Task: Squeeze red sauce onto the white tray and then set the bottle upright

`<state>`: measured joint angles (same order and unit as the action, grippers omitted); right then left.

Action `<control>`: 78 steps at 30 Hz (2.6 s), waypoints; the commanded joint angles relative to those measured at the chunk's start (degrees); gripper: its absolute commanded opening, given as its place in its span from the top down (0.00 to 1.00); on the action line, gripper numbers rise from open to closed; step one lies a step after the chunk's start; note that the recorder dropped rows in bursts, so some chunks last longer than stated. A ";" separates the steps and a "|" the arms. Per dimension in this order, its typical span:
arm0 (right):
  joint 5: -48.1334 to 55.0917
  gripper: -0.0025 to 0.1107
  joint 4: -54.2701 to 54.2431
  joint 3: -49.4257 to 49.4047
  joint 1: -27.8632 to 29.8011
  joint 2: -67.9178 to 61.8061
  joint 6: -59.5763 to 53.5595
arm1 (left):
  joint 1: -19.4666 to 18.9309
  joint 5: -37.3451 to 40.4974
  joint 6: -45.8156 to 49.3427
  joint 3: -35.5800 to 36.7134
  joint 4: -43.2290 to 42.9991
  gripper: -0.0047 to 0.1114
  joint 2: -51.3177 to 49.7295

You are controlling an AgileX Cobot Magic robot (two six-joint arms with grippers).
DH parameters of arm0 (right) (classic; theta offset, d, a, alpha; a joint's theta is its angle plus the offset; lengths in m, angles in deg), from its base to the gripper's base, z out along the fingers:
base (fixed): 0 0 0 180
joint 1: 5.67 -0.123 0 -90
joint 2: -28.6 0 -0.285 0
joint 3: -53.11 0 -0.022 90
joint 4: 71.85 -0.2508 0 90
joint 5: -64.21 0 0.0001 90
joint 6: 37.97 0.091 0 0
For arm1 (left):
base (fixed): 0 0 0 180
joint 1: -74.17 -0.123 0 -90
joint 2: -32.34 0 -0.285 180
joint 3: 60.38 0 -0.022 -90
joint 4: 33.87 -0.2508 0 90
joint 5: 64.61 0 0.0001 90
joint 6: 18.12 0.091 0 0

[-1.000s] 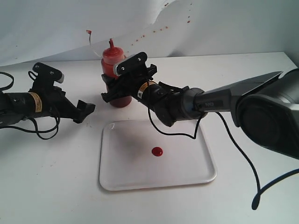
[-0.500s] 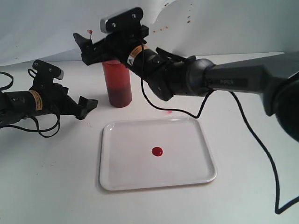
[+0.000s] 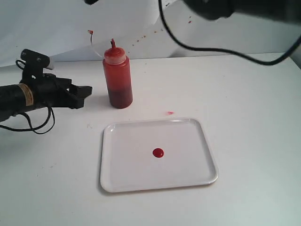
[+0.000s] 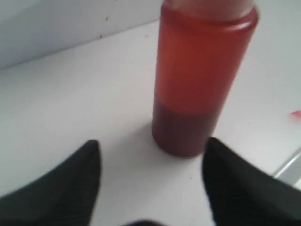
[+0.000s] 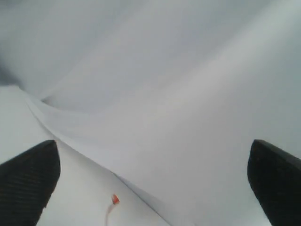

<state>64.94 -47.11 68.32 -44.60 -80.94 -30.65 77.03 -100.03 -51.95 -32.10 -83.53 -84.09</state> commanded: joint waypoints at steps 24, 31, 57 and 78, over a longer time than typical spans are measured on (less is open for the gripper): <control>32.63 0.98 0.33 -19.39 0.14 39.07 6.26 | 0.06 -0.57 -21.46 24.36 -9.49 0.96 70.84; 24.03 0.98 2.58 -35.29 0.14 47.53 13.28 | 0.06 2.32 -21.61 24.36 -9.80 0.96 78.25; 24.14 0.98 0.56 -38.65 0.14 48.64 13.28 | -0.59 23.69 -44.12 35.58 -12.61 0.96 105.29; 24.14 0.98 0.68 -38.65 0.14 48.64 13.42 | -0.59 42.08 32.17 48.94 50.79 0.96 105.29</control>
<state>89.83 -46.31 30.01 -44.60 -32.60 -17.27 76.55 -58.08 -21.01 16.45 -33.87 21.07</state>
